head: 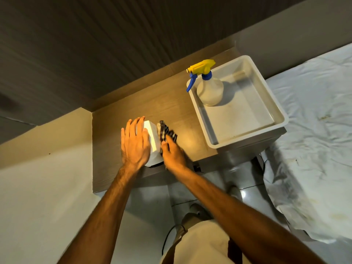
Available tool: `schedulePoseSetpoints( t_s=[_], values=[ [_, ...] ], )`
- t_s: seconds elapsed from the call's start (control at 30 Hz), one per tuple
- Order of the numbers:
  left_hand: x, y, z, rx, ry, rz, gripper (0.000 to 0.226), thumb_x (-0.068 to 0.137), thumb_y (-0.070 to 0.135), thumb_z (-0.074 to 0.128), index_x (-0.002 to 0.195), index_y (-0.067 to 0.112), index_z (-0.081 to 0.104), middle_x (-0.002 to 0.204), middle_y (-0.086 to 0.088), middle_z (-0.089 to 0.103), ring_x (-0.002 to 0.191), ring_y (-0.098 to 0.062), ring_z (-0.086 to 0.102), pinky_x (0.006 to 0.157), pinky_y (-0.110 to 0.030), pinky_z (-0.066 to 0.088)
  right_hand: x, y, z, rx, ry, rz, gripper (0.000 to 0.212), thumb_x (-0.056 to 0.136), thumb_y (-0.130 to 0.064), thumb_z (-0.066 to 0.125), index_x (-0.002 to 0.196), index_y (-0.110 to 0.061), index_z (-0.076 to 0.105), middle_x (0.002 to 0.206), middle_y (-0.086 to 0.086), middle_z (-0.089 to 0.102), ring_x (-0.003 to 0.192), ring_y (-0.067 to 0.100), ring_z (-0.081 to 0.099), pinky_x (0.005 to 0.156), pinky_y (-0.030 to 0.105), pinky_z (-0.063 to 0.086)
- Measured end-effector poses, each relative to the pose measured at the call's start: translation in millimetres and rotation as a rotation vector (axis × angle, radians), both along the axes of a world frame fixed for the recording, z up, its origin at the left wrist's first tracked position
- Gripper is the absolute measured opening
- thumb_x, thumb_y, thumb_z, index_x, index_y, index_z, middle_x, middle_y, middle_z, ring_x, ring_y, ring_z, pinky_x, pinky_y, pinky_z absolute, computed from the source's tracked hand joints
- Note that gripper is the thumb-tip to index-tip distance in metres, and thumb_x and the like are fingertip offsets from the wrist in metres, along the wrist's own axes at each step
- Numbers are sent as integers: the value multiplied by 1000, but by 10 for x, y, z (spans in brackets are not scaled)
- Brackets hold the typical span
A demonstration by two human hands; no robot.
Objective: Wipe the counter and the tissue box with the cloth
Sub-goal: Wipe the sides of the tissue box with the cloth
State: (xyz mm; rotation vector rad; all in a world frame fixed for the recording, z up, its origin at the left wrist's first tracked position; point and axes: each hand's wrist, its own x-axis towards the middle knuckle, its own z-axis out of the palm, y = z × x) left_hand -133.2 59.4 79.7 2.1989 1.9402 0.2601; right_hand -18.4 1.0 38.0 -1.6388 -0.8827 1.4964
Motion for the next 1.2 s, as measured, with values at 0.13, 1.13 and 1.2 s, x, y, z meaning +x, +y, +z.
schedulePoseSetpoints(
  t_s=[0.13,1.13,1.2],
  values=[
    [-5,-3,0,-2,-18,1,71,99,48,12,158,15,35,166,-9,37,160,-26,21,133,-51,7,17,63,152,159,79,12,46,108,-34,38,154,-33,39,141,11,60,124,28,62,100,41,56],
    [12,-19,28,-11,-7,-6,69,100,44,14,158,14,35,167,-9,35,161,-27,19,133,-53,7,-117,60,96,211,36,-19,48,109,-36,33,157,-34,33,152,9,52,132,27,57,102,40,53],
    [6,-7,18,-14,0,-4,68,102,44,14,158,14,35,167,-8,35,161,-26,18,133,-52,6,-48,357,166,223,55,27,45,110,-35,32,154,-32,37,144,12,58,124,29,62,102,47,55]
  ],
)
